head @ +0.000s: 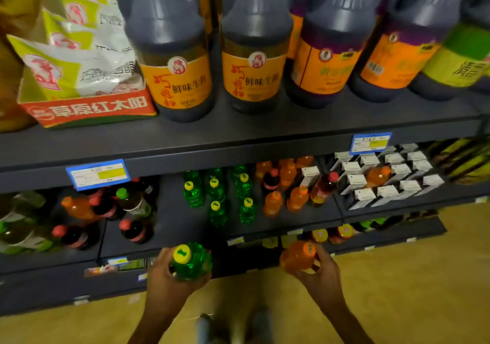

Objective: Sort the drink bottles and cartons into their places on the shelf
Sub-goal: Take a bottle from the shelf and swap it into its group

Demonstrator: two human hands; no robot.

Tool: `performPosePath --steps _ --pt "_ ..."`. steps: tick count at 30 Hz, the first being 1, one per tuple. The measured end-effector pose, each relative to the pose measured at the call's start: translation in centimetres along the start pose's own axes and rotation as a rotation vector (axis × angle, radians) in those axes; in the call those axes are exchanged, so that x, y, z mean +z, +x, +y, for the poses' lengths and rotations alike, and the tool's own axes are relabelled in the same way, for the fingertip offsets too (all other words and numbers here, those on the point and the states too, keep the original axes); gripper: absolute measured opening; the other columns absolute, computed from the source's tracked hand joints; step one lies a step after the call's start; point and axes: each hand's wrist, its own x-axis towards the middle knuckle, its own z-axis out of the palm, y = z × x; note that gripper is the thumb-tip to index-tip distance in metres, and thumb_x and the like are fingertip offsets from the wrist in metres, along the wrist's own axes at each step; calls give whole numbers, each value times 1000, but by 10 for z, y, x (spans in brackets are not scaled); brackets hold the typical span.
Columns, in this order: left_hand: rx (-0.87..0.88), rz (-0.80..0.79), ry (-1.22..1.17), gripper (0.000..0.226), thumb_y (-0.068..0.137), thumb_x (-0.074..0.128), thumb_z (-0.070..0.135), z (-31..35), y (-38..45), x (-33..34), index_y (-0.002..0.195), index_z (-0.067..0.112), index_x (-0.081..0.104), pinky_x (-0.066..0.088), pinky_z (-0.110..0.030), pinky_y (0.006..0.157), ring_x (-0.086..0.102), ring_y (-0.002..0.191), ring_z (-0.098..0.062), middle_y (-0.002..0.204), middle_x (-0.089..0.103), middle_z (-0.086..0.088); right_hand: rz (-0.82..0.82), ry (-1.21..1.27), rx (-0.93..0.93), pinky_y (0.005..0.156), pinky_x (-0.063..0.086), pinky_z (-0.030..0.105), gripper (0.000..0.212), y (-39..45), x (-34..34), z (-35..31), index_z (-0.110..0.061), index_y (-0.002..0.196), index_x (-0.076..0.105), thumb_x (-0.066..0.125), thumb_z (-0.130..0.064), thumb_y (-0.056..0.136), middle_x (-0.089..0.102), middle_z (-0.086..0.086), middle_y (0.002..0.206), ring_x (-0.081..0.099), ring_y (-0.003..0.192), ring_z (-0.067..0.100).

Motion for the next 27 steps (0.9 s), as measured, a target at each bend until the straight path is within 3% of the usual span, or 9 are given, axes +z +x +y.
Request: performPosePath --steps 3,5,7,11,13,15,20,22,27 --pt "-75 -37 21 82 35 100 29 -10 -2 6 95 63 57 52 -11 68 64 85 -2 92 67 2 68 -46 48 70 48 31 50 39 -9 26 -36 106 61 88 -20 67 67 -13 89 67 85 16" --pt "-113 -40 39 75 38 100 22 -17 -5 10 96 50 62 49 -3 68 63 86 4 92 69 0 97 -102 78 67 45 33 41 75 -16 43 -25 104 61 83 -13 72 65 -3 82 67 84 32" --pt "-149 19 47 73 35 101 10 -26 -10 13 94 34 66 51 -6 68 65 86 -4 94 72 -6 116 -115 127 68 46 36 43 110 -21 55 -18 104 60 83 -6 69 65 6 84 66 86 37" --pt "-233 43 91 77 36 100 19 -35 -22 14 89 56 58 48 -2 63 62 80 9 82 68 -1 130 -121 158 69 47 38 47 162 -13 66 -10 112 61 82 -6 70 66 11 88 64 89 40" --pt "-263 66 109 83 34 100 24 -47 -27 12 93 62 55 52 -7 63 65 81 2 81 68 1 107 -125 164 72 49 41 50 178 -5 71 -9 114 61 83 -7 70 69 18 98 64 93 41" --pt "-307 79 114 81 29 100 35 -56 -31 11 97 54 58 59 -22 69 68 83 -10 85 71 0 86 -140 163 74 49 43 51 188 2 78 -8 115 60 83 -10 70 69 22 104 63 96 42" --pt "-386 58 85 94 22 98 51 -74 -39 4 106 32 63 63 -42 70 69 83 -9 97 72 9 82 -249 121 76 48 46 62 204 7 78 -7 118 59 66 -35 63 68 28 105 62 96 49" --pt "-372 65 85 97 21 97 56 -73 -38 3 108 32 64 63 -44 69 69 83 -4 98 72 11 69 -271 122 76 47 45 67 206 6 78 -7 120 58 63 -38 60 67 28 107 62 97 50" --pt "-284 164 93 84 21 95 54 -44 -29 10 99 45 65 56 -12 63 66 82 5 98 70 20 -34 -302 178 81 48 45 61 201 -1 76 -7 126 56 82 -18 72 67 26 114 62 103 46"
